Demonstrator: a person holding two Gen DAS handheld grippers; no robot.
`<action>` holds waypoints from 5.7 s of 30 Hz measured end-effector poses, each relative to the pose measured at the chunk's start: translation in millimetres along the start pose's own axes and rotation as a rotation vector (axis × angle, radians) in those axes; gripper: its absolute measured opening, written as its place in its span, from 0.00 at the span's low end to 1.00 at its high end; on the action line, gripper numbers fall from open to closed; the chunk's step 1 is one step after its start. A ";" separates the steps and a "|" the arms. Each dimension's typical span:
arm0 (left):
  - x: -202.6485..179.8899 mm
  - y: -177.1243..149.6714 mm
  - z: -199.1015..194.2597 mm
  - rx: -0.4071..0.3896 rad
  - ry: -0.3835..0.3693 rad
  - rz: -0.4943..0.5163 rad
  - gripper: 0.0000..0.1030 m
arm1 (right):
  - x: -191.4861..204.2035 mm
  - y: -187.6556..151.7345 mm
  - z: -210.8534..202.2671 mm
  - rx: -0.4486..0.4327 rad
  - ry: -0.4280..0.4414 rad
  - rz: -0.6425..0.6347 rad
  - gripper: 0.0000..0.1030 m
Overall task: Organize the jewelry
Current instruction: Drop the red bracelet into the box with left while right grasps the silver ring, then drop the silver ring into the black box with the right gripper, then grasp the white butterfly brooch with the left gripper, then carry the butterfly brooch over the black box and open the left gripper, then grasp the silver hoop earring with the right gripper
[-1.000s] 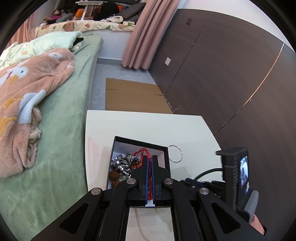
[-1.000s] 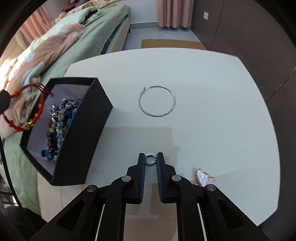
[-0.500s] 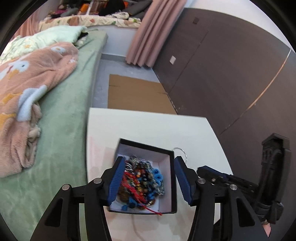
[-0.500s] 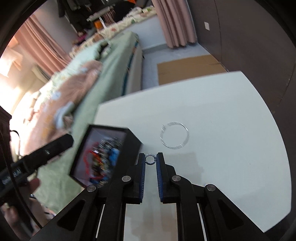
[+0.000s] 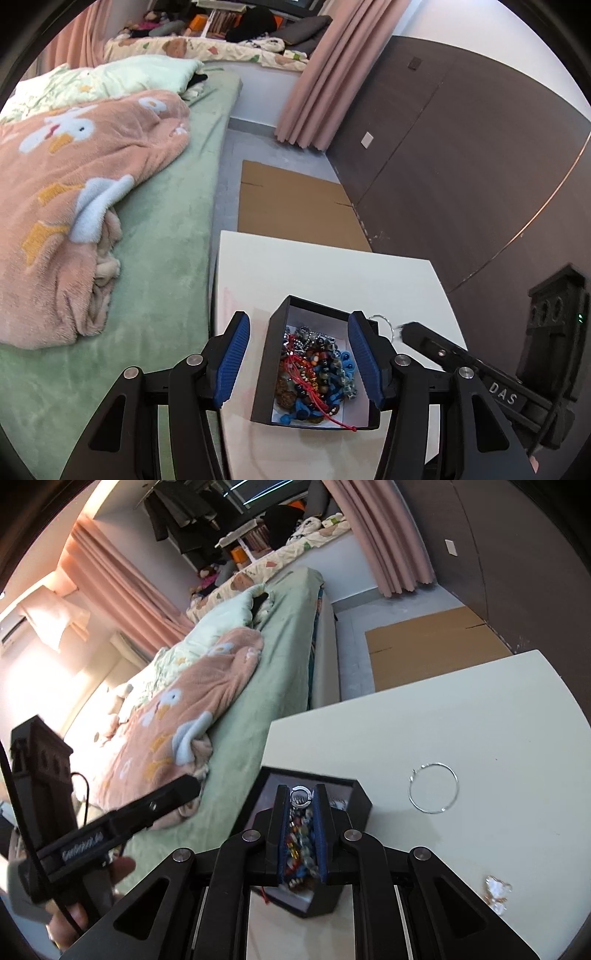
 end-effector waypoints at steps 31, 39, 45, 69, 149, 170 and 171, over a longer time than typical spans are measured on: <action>-108.9 -22.8 44.5 0.072 -0.078 0.227 0.55 | -120.6 -13.1 -78.2 0.040 -0.194 0.190 0.52; -142.0 -43.4 67.4 0.135 -0.087 0.322 0.55 | -153.8 -18.8 -93.6 0.071 -0.228 0.250 0.52; -166.8 -65.5 82.9 0.189 -0.087 0.425 0.55 | -174.0 -24.1 -106.6 0.081 -0.246 0.267 0.52; -206.9 -132.0 127.0 0.304 -0.011 0.616 0.28 | -198.3 -30.6 -123.8 0.072 -0.270 0.306 0.52; 22.4 17.4 8.8 -0.056 -0.057 -0.093 0.84 | -71.6 27.2 74.8 0.233 -0.357 0.085 0.28; 18.3 15.0 13.1 -0.040 -0.026 -0.074 0.83 | -90.6 22.8 65.2 0.233 -0.443 0.106 0.02; 17.4 14.6 13.2 -0.039 -0.029 -0.073 0.83 | -94.2 22.6 60.4 0.227 -0.432 0.125 0.01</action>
Point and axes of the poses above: each gripper's, at about its wrist camera, not at the fingertips, and z roughly the way its jaws point, x to its left, y to its top, the point moved 2 cm from there along z, roughly the way its jaws point, and after that the axes turned 3 degrees about z, right-handed, at the moved point
